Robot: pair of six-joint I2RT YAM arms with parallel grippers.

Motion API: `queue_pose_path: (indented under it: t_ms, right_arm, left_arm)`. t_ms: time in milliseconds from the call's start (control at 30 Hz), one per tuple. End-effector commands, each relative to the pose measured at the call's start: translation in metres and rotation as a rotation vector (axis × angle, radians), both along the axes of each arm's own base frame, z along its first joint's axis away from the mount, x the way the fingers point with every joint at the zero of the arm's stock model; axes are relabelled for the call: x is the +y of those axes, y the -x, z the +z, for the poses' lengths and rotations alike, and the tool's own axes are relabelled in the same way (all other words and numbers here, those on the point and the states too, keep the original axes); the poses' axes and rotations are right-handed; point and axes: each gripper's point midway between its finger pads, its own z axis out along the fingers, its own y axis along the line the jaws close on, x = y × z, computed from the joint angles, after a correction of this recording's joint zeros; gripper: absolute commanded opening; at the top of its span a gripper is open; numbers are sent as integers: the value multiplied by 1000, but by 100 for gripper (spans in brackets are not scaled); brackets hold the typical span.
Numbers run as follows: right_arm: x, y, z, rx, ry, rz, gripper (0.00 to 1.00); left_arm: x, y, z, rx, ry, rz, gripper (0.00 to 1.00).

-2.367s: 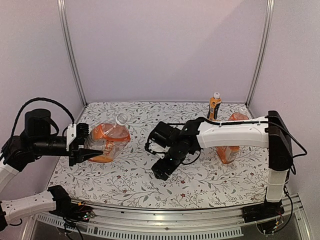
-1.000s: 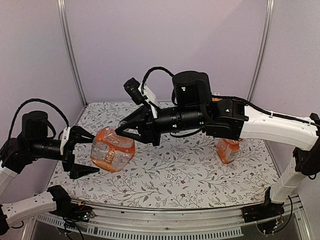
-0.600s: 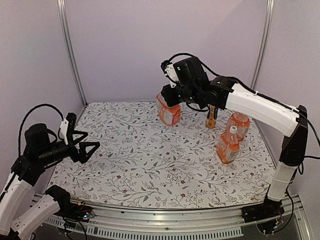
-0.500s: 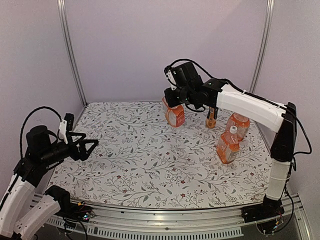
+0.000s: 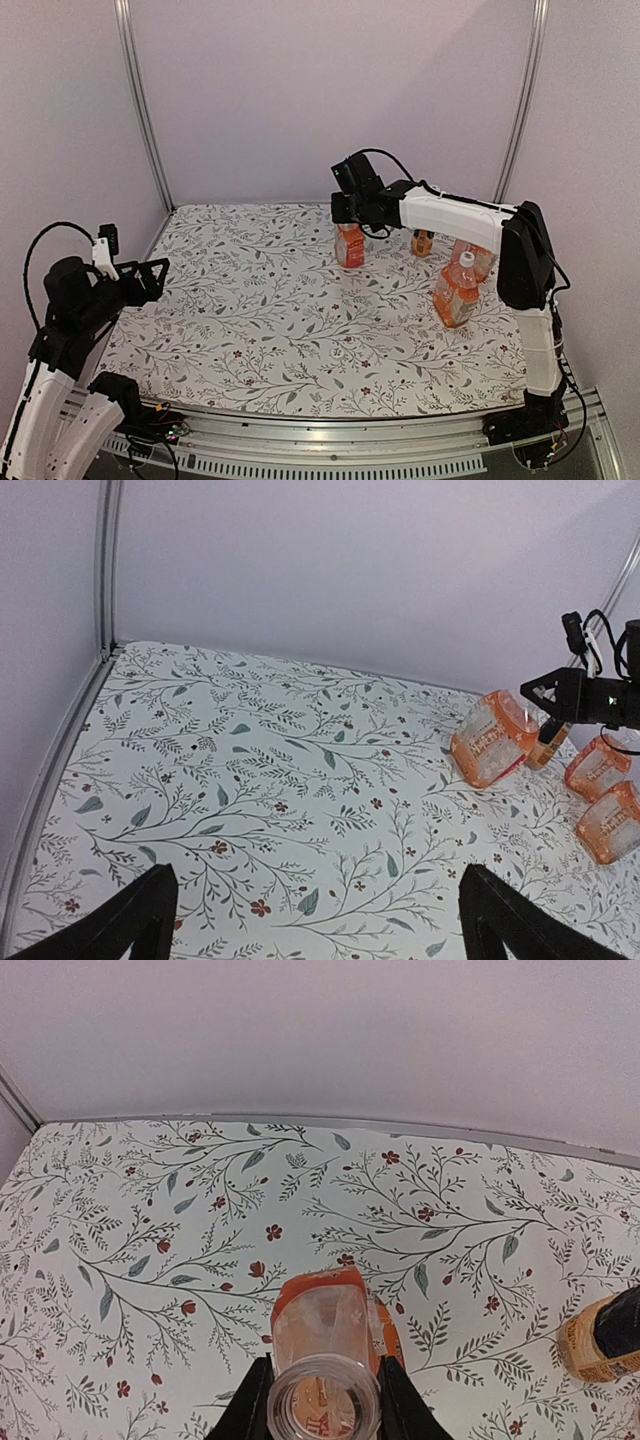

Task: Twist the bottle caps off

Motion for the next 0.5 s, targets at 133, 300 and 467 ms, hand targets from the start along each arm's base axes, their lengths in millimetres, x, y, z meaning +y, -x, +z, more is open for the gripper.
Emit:
queue_pose_path:
  t_ms: [133, 300, 467]
  right_arm:
    - [-8, -12, -16, 3, -102, -165, 0]
    - [-8, -12, -22, 12, -94, -167, 33]
    - [-6, -13, -14, 1, -82, -143, 55]
  left_arm:
    - [7, -3, -1, -19, -6, 35, 98]
    - [7, -3, -2, -18, -15, 33, 98]
    - [6, -3, -2, -16, -18, 26, 98]
